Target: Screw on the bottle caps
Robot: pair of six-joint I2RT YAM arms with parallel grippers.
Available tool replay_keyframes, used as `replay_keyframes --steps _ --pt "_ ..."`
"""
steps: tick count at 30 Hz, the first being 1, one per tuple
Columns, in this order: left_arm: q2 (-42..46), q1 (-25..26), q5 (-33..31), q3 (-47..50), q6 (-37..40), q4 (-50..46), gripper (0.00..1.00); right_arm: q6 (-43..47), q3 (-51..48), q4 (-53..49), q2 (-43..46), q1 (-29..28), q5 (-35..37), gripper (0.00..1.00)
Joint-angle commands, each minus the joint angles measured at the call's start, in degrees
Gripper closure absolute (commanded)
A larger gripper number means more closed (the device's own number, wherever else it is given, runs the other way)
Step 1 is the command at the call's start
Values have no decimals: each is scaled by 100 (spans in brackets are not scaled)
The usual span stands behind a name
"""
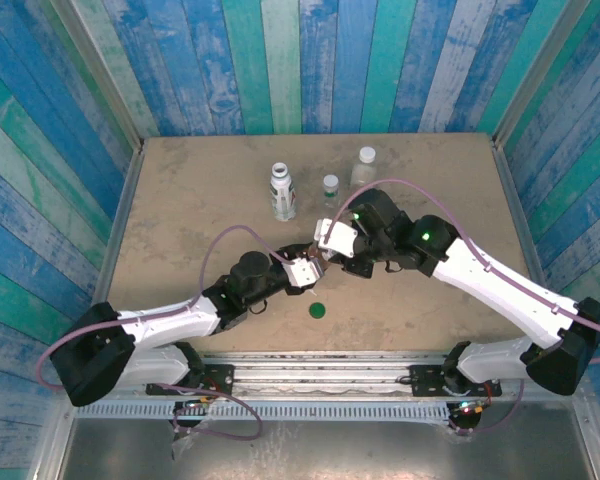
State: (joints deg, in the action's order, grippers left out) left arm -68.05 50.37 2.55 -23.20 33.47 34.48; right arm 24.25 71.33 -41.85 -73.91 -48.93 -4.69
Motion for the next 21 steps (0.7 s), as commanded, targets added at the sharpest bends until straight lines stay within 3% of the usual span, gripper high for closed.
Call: replay_keyframes --steps 1,2,3,5,7,10,13,21 --pt "-224 46 -377 -165 16 923 54 -4141 -320 858 203 84 1227 99" --pt "-308 46 -404 -199 55 952 54 -5374 -400 864 248 143 798 99" --pt "-355 43 -396 -240 92 941 53 -5883 -479 1030 284 190 242 97" --pt "-353 48 -328 -282 126 898 53 -6067 -613 1364 324 191 -487 88" --pt "-355 43 -252 -260 133 892 53 -5721 -513 1066 363 241 -403 80" --pt "-358 44 -93 -263 125 660 53 -4444 -510 747 518 329 -93 55" --pt "-283 48 45 -241 116 439 53 -2516 -510 505 728 340 1 31" --pt "-147 44 485 -112 168 207 53 1899 82 -698 681 104 169 31"
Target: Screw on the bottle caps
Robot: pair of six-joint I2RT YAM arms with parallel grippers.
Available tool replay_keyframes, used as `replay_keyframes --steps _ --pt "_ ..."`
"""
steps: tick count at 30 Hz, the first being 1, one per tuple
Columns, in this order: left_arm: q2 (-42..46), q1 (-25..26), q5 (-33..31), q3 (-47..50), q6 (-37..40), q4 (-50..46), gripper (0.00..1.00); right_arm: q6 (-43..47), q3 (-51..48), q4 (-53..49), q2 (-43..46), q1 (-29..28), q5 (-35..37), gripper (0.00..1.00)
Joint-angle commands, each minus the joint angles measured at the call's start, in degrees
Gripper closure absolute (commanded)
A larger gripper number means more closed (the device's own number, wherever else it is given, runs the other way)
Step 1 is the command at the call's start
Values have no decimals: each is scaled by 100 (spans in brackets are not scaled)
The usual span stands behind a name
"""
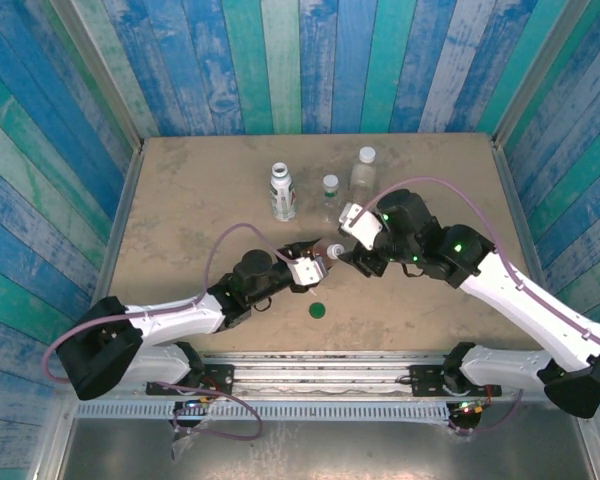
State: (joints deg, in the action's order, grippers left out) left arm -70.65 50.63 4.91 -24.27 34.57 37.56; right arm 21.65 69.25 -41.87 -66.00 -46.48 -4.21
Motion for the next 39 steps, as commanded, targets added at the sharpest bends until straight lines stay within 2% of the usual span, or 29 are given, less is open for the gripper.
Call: replay_keyframes --steps 1,5,9,12,17,18,22,24,25,27,29,30,31,32,33,34,37,39 --pt "126 17 275 1 51 -109 53 2546 373 -838 -172 -234 174 32" --pt "157 17 338 1 24 -98 53 3076 608 -1000 -467 -404 185 42" --pt "148 17 304 -24 67 -176 52 3055 739 -999 -756 -456 -78 52" --pt "190 17 283 -22 85 -191 52 3058 721 -1013 -878 -465 43 58" --pt "266 17 318 -4 69 -225 52 3013 695 -973 -965 -466 274 61" --pt "271 17 311 1 77 -224 52 2971 701 -956 -984 -463 283 65" --pt "240 17 270 -2 72 -199 52 2221 861 -875 -1073 -468 175 87" --pt "206 17 209 4 55 -126 53 1156 816 -565 -1082 -459 411 98" --pt "180 17 123 17 37 -58 53 352 793 -374 -1097 -442 648 99" --pt "116 4 -41 43 15 122 55 -1449 831 -159 -1142 -347 1071 99" --pt "71 -24 -95 4 6 162 55 -3252 905 -179 -1161 -251 1111 100" --pt "55 -43 -83 -20 5 164 55 -4252 856 -199 -1129 -187 911 100" --pt "30 -61 -70 -35 -2 194 55 -5130 712 -68 -1073 -104 379 100" --pt "30 -75 -57 -50 2 192 55 -5484 560 230 -1020 5 -337 99" --pt "30 -86 -12 -67 14 147 55 -5579 373 608 -943 82 -856 95" --pt "47 -104 43 -69 15 129 55 -5576 272 719 -887 94 -926 92" --pt "117 -124 119 -83 24 15 55 -4815 165 487 -760 148 -741 78" --pt "156 -124 146 -130 20 -174 55 -3929 136 319 -668 193 -646 65"
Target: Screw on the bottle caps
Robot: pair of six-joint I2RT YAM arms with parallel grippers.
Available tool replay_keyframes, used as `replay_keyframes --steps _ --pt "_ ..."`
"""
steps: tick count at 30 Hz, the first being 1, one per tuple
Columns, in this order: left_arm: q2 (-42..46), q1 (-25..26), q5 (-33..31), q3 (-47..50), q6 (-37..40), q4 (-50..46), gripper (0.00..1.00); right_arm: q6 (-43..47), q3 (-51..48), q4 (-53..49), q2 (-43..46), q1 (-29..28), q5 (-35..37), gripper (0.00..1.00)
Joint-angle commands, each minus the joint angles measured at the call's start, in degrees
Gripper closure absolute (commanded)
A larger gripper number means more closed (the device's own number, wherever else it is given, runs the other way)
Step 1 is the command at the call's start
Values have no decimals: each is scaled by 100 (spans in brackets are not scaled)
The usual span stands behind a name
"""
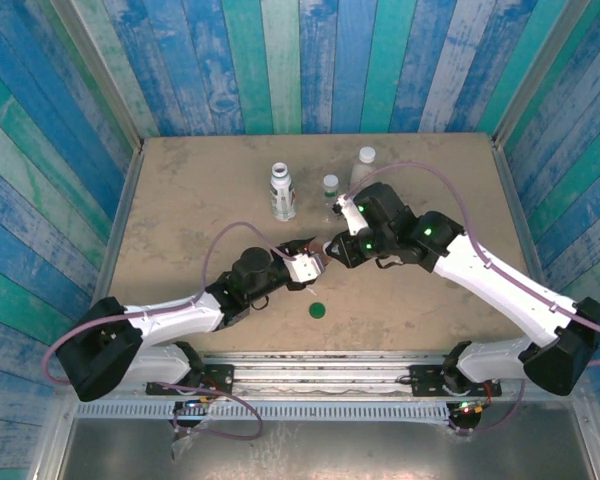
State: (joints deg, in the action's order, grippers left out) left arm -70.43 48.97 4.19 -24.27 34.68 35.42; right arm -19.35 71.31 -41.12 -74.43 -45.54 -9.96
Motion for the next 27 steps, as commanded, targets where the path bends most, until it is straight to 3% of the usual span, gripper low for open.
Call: replay_keyframes --steps 1,5,11,14,18,27 --pt "156 42 242 -131 -5 35 55 630 -77 180 221 104 -83 60" --pt "273 42 354 -96 -77 -95 55 3201 51 -285 408 120 -225 43" --pt "524 42 807 -129 -3 -572 55 6132 400 -1091 338 -174 197 39" --pt "585 42 874 -128 -20 -624 54 7142 428 -1156 254 -461 643 37" --pt "609 42 897 -122 -22 -628 54 7727 571 -1132 117 -564 688 41" --pt "610 42 926 -140 1 -690 53 7711 488 -927 27 -640 612 59"
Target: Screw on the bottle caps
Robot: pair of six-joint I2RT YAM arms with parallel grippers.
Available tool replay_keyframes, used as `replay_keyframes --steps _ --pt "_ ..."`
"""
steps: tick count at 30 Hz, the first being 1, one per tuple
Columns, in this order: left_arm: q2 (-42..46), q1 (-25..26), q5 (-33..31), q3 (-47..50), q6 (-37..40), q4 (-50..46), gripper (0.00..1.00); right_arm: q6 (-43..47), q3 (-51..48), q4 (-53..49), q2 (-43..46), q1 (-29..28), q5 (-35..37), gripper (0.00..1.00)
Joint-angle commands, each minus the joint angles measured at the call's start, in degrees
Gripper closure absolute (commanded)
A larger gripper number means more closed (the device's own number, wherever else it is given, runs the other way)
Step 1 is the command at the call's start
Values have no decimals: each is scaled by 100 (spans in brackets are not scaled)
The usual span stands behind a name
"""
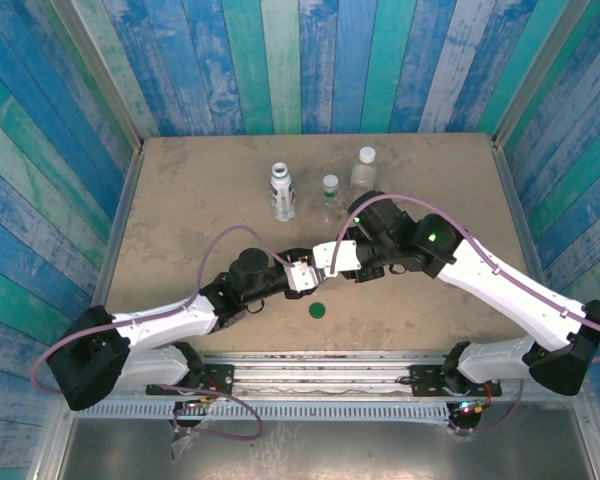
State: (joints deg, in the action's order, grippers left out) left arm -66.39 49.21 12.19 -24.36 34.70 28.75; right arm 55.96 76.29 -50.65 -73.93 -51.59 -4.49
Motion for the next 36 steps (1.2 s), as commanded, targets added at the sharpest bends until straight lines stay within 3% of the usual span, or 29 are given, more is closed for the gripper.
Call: replay_keyframes --steps 1,4,7,20,27,31,36 --pt "205 19 129 -142 -7 -44 54 169 -16 27 -46 -34 71 60" --pt "214 19 133 -155 -15 -66 53 96 8 31 -112 -33 134 65" --pt "239 18 113 -161 -29 -63 53 90 -41 35 -140 -31 40 59" --pt "197 18 38 -157 -7 -63 53 9 -10 -217 -341 -35 -197 59" --pt "214 18 -4 -131 -7 -22 53 -193 84 -228 -402 -27 -56 76" --pt "178 18 -190 -106 -59 118 53 -1019 39 -108 -394 -16 -113 82" --pt "94 18 -589 -56 -104 451 53 -4161 13 315 -381 265 -268 84"
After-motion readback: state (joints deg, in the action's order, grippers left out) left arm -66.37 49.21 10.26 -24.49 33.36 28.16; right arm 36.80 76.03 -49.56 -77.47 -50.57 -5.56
